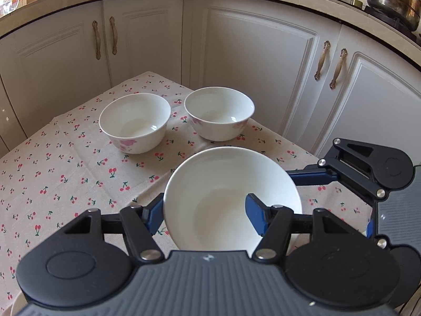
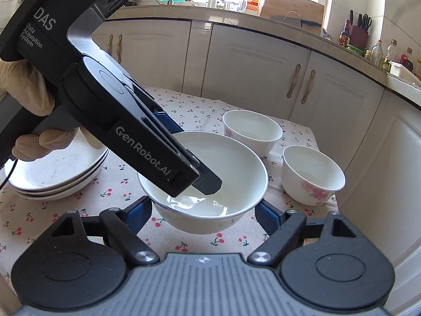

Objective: Organize plates and bowls
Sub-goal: 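Lift the gripped white bowl with the left tool and carry it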

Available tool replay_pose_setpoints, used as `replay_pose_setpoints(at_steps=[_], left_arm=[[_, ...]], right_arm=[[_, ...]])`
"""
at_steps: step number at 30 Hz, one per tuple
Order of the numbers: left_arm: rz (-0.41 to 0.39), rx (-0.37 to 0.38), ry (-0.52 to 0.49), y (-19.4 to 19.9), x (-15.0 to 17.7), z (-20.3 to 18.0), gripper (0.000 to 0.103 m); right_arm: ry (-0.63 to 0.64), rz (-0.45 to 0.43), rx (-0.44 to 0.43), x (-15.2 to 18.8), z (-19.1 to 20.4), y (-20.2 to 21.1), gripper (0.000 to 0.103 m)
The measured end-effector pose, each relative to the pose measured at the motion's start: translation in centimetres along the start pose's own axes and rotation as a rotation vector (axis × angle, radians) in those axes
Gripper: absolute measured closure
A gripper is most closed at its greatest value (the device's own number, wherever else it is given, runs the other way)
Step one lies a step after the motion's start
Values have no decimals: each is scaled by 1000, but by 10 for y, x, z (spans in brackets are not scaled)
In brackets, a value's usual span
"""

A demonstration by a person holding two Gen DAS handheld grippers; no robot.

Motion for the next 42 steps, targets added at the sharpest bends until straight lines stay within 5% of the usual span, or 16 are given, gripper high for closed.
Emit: replay_pose_setpoints(at_steps=[17,36,39,42], left_arm=[[-12,29,-24,13,31,-58,39],[18,46,5,2,45,-60,38],[7,59,6,2,45,-61,23],[-26,25,-24,6,43,-62,7]], right_arm=[[-14,44,-16,46,4,42,14],[-13,89,-41,62,9,37,14],[-20,86,-53,62,9,37,13],[-26,75,-79,61,11,41,0]])
Point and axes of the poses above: each gripper's, at about its wrist camera, not at the fingertips, and y roughly against the way its jaws point, z to its left, x to its underside, the point moved 7 cm from there along -y, roughly the way its jaws point, and after that the axes turned 8 degrees about -y, right-handed, at the moved point
